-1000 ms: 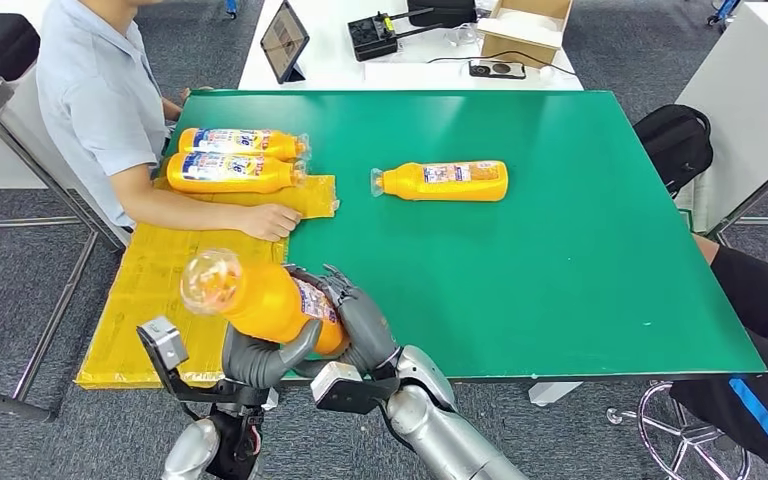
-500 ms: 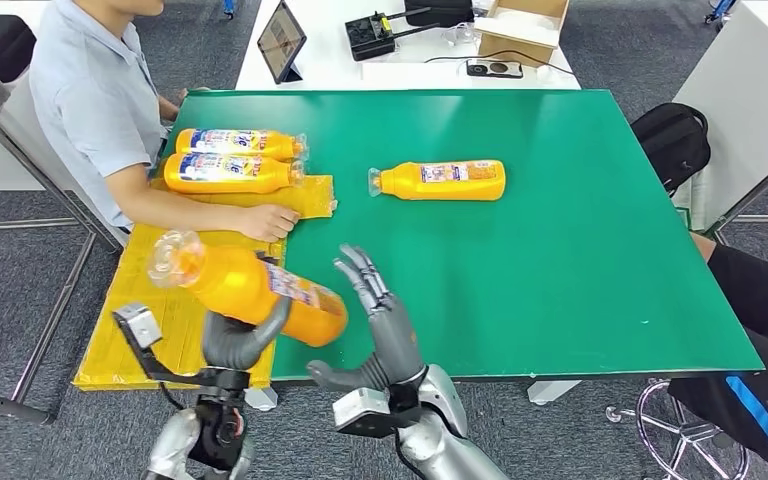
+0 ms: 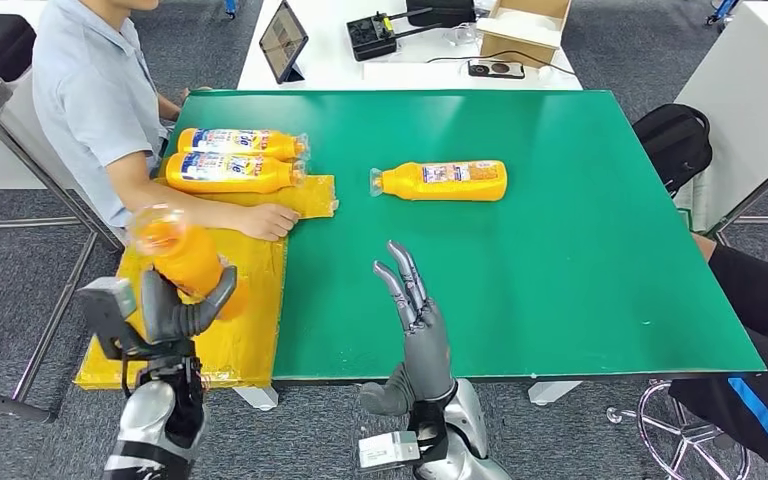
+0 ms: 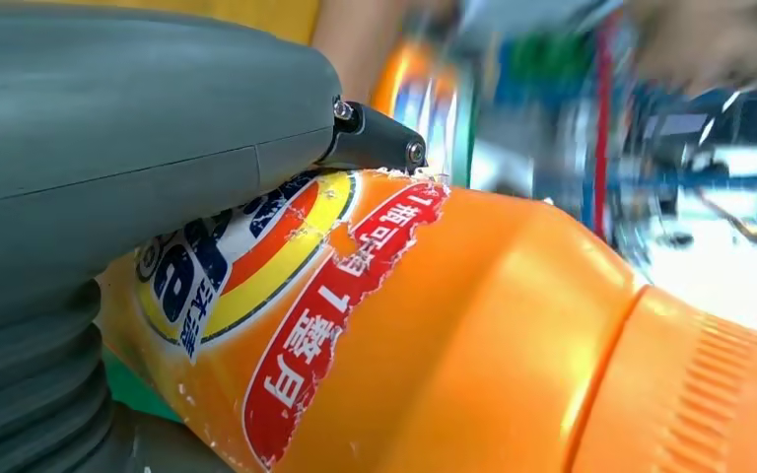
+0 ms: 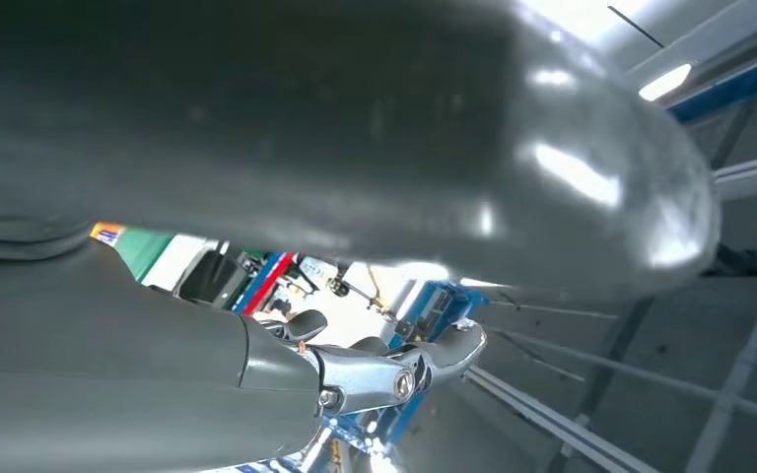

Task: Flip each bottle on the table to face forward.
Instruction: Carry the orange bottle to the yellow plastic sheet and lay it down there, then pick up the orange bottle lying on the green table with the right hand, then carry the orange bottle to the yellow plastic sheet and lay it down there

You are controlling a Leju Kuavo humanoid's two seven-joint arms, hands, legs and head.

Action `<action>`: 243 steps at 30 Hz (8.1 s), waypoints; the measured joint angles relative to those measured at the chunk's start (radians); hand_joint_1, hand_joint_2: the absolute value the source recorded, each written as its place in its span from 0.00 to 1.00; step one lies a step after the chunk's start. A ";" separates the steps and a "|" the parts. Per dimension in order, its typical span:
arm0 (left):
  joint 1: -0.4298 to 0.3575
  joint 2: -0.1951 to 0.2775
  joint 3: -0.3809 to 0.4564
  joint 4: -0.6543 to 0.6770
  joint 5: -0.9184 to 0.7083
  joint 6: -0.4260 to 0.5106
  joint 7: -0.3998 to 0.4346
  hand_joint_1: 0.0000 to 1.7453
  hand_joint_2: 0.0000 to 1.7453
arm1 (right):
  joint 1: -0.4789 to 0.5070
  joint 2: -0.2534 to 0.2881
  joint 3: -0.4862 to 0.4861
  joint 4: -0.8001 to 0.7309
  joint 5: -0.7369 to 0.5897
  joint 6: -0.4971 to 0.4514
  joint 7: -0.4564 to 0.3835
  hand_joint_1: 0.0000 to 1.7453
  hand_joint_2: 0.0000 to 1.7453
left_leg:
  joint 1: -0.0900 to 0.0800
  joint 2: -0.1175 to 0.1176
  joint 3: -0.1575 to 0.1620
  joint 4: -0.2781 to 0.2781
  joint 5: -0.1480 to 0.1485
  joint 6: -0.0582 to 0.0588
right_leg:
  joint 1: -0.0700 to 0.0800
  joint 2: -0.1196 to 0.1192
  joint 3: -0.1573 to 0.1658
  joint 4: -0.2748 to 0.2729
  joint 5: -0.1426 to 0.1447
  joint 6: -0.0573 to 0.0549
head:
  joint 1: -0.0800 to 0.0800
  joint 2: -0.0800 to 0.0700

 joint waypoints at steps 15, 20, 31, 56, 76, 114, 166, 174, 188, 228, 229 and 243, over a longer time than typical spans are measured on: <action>-0.379 0.096 -0.193 0.584 -1.075 0.036 0.307 1.00 1.00 | -0.012 -0.013 0.054 -0.010 -0.057 0.035 0.000 0.00 0.00 | 0.000 0.001 0.000 0.000 0.002 -0.001 | 0.000 0.000 -0.001 0.000 0.003 -0.002 | 0.000 0.000; -0.437 0.081 -0.210 0.697 -1.081 -0.042 0.308 1.00 1.00 | -0.012 -0.014 0.055 -0.010 -0.070 0.047 0.000 0.00 0.00 | 0.000 0.001 0.000 0.000 0.002 -0.001 | 0.000 0.000 -0.001 0.000 0.003 -0.002 | 0.000 0.000; -0.511 0.057 -0.219 0.848 -1.046 -0.184 0.326 0.00 1.00 | -0.012 -0.014 0.054 -0.010 -0.098 0.078 0.000 0.00 0.00 | 0.000 0.001 0.000 0.000 0.002 -0.001 | 0.000 0.000 -0.001 0.000 0.003 -0.002 | 0.000 0.000; -0.276 -0.054 0.048 0.411 0.046 -0.299 -0.019 0.00 1.00 | 0.033 0.010 -0.016 -0.083 0.018 0.000 0.000 0.00 1.00 | 0.000 -0.002 0.000 0.000 0.002 -0.001 | 0.000 -0.001 0.000 0.000 0.003 -0.002 | 0.000 0.000; 0.271 -0.070 0.105 -0.281 0.093 -0.007 -0.195 0.00 1.00 | 0.080 -0.110 -0.325 0.084 0.592 0.249 0.453 0.00 1.00 | -0.001 -0.005 -0.002 0.000 0.001 -0.001 | -0.001 -0.003 0.000 -0.001 0.000 0.001 | 0.001 0.000; 0.249 -0.068 0.070 -0.352 0.019 0.031 -0.117 0.00 1.00 | -0.353 -0.142 -0.445 0.698 0.684 0.500 0.681 0.97 1.00 | 0.000 -0.001 0.006 0.000 0.002 0.000 | 0.000 -0.002 0.006 -0.001 0.001 0.001 | 0.000 0.000; 0.189 -0.045 -0.227 -0.114 0.213 -0.352 -0.085 0.00 1.00 | -0.122 0.068 -0.234 0.427 0.102 0.438 0.005 1.00 1.00 | 0.000 0.001 0.000 0.000 0.002 -0.001 | 0.000 0.001 0.000 0.000 0.003 -0.001 | 0.000 0.000; 0.189 -0.045 -0.256 -0.135 0.248 -0.349 -0.067 0.75 1.00 | -0.134 0.111 -0.179 0.517 0.096 0.424 0.007 1.00 1.00 | 0.000 0.001 0.000 0.000 0.002 -0.001 | 0.000 0.001 0.000 0.000 0.003 -0.001 | 0.000 0.000; 0.129 -0.031 -0.271 -0.083 0.447 -0.484 0.054 1.00 1.00 | -0.190 0.130 -0.151 0.599 0.048 0.381 0.006 0.29 1.00 | 0.000 0.001 0.000 0.000 0.002 -0.001 | 0.000 0.001 0.000 0.000 0.003 -0.001 | 0.000 0.000; -0.413 0.122 -0.115 0.493 -0.677 0.107 0.191 1.00 1.00 | -0.109 0.072 0.055 0.107 -0.050 -0.002 0.000 0.00 0.00 | 0.001 0.001 -0.001 0.000 0.004 -0.002 | 0.000 0.001 -0.001 0.001 0.004 -0.001 | 0.000 0.000; -0.426 0.122 -0.124 0.516 -0.700 0.098 0.205 1.00 1.00 | -0.109 0.070 0.059 0.103 -0.059 -0.002 0.000 0.00 0.00 | 0.001 0.001 -0.001 0.000 0.004 -0.002 | 0.000 0.001 -0.001 0.001 0.004 -0.001 | 0.000 0.000; -0.603 0.090 -0.257 0.899 -0.985 -0.197 0.445 1.00 1.00 | -0.107 0.048 0.098 0.095 -0.160 0.051 0.000 0.00 0.00 | 0.001 0.001 -0.001 0.000 0.004 -0.002 | 0.000 0.001 -0.002 0.001 0.004 -0.001 | 0.000 0.000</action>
